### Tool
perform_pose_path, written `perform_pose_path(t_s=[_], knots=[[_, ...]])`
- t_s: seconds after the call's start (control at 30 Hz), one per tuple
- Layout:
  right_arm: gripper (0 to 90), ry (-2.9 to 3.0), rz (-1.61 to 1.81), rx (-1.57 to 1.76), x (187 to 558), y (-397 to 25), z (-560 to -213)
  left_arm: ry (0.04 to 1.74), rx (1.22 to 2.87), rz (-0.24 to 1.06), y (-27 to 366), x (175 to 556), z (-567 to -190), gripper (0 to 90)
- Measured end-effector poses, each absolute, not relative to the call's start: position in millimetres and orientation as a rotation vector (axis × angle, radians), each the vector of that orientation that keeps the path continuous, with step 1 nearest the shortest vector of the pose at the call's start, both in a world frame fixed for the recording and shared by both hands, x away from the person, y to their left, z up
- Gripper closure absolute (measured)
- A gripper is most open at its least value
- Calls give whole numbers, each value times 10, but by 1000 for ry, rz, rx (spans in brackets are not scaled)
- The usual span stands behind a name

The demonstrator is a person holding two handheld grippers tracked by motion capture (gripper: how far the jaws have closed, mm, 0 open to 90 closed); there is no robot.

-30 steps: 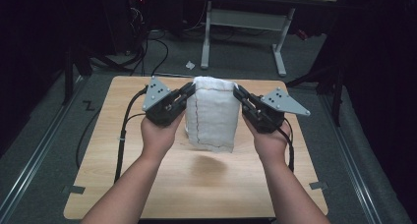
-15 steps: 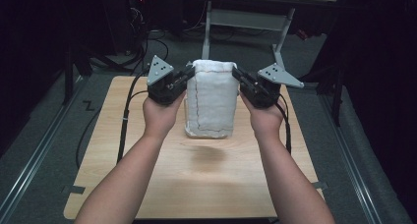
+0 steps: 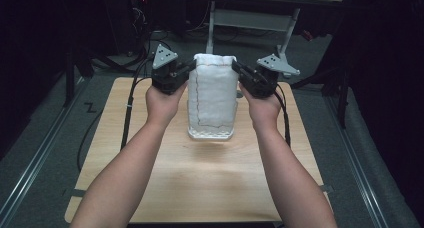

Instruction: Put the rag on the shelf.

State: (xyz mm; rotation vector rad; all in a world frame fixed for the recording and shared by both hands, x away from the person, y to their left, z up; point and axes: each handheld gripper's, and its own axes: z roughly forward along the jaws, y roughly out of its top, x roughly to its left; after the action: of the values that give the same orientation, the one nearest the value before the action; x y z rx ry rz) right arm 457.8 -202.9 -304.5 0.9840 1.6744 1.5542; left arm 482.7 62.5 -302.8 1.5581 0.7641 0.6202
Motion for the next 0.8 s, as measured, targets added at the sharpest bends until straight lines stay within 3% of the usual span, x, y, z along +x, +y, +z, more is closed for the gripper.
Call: perform_pose_path(t_s=[0.43,0.8], knots=[[858,1710,1485,998,4933,-1999,-2997,833,1573,600,581,5177,-3080,851],[858,1785,1394,1064,5210,-1969,-3245,912,1645,562,551,5458,-3343,847]])
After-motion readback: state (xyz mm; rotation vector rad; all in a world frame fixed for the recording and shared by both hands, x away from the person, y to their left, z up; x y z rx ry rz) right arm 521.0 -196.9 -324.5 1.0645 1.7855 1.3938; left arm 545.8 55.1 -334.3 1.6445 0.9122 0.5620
